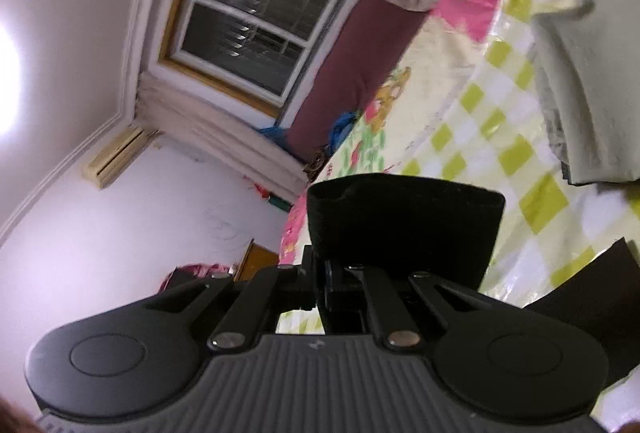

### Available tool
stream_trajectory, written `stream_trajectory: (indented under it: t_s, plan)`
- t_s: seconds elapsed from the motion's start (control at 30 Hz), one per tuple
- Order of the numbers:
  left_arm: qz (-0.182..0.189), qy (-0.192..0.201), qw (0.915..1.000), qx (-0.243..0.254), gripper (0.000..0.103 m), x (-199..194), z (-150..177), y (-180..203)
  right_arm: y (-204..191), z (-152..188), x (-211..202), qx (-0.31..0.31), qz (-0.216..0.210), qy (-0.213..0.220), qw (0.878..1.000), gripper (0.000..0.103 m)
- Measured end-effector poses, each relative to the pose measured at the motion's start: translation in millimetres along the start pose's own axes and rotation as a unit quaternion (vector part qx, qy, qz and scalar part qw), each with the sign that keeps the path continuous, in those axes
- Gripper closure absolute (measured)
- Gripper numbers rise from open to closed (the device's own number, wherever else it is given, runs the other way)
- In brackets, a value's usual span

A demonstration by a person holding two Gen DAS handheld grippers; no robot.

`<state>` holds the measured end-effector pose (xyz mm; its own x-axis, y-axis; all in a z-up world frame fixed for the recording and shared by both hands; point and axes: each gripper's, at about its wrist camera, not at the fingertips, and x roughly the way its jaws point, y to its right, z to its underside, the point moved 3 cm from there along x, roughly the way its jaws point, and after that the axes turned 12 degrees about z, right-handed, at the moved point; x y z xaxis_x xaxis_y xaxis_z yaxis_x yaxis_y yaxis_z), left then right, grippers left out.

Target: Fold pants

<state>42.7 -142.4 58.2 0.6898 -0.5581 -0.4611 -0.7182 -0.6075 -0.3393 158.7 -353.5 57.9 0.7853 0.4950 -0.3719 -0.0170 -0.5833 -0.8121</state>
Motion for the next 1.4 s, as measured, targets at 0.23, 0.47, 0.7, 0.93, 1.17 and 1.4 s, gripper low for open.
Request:
stream_trajectory:
  t_s: [0.23, 0.47, 0.7, 0.93, 1.17, 1.4]
  plan:
    - [0.124, -0.122, 0.9847, -0.012, 0.057, 30.1, 55.7, 48.2, 141.3, 42.2, 0.5, 0.115, 0.199, -0.065, 0.971, 0.097]
    - [0.067, -0.090, 0.9935, -0.017, 0.038, 16.3, 46.0, 29.8, 82.4, 12.9, 9.2, 0.075, 0.119, -0.028, 0.990, 0.097]
    - [-0.031, -0.048, 0.9979, 0.030, 0.011, 4.6, 60.0, 24.9, -5.8, -14.5, 26.2, 0.008, 0.049, -0.012, 0.999, 0.097]
    - [-0.122, -0.082, 0.9881, 0.046, 0.026, 8.7, 82.2, 3.1, -50.1, -24.2, 37.1, -0.010, 0.020, -0.008, 1.000, 0.097]
    - [-0.143, -0.080, 0.9851, -0.052, 0.077, -29.7, 63.4, -76.8, -75.8, -27.4, 39.6, -0.045, 0.030, -0.009, 0.998, 0.097]
    - [-0.194, -0.035, 0.9799, -0.032, 0.077, -83.4, 31.7, -102.1, -109.3, -38.5, 42.2, -0.086, -0.010, 0.010, 0.996, 0.097]
